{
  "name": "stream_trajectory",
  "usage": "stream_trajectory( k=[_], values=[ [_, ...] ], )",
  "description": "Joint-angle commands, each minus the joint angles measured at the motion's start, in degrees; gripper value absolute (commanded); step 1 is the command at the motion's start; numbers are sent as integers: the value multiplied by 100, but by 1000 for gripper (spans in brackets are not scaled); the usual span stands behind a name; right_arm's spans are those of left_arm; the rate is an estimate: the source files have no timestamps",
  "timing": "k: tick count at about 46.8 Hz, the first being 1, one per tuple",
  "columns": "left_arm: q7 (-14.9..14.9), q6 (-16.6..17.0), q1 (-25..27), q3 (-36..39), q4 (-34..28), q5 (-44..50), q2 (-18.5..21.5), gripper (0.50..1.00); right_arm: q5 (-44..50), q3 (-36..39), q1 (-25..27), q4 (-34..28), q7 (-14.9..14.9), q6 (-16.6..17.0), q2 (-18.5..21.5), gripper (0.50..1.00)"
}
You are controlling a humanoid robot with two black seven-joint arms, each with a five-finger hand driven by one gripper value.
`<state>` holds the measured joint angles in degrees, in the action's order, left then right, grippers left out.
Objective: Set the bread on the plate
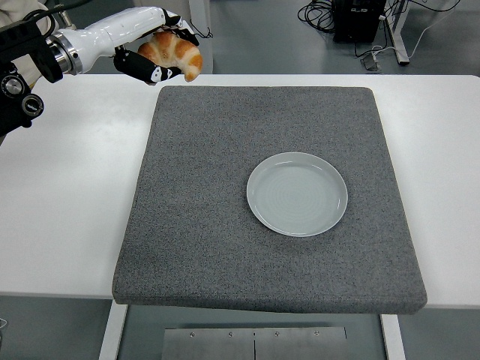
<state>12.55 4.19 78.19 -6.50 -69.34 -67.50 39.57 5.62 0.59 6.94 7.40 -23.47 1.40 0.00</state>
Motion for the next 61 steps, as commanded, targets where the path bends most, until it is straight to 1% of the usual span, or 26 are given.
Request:
stream_trajectory(
  k=[1,4,10,14,19,36,44,51,58,61],
  values=[
    [10,-58,161,-9,0,18,-37,500,0,3,0,-2,0,1,0,1000],
    [19,-84,258,-9,26,18,-81,500,0,3,0,-2,0,1,0,1000],
    [19,-85,460,-9,123,18,-318,500,0,3,0,-2,0,1,0,1000],
    [19,-93,575,-9,175,26,-380,500,0,3,0,-2,0,1,0,1000],
    [19,-111,698,-9,272,26,-590,500,0,3,0,-2,0,1,0,1000],
    [1,-111,777,-9,369,18,-1276,500,0,3,0,-2,0,1,0,1000],
    [-7,-111,891,-9,457,18,-1593,500,0,3,0,-2,0,1,0,1000],
    [-25,-111,996,0,553,9,-2049,500,0,-6,0,-2,0,1,0,1000],
    [-34,-102,988,8,703,-9,-2506,500,0,-6,0,-2,0,1,0,1000],
    [-34,-102,988,17,712,-9,-2638,500,0,3,0,-2,0,1,0,1000]
  ],
)
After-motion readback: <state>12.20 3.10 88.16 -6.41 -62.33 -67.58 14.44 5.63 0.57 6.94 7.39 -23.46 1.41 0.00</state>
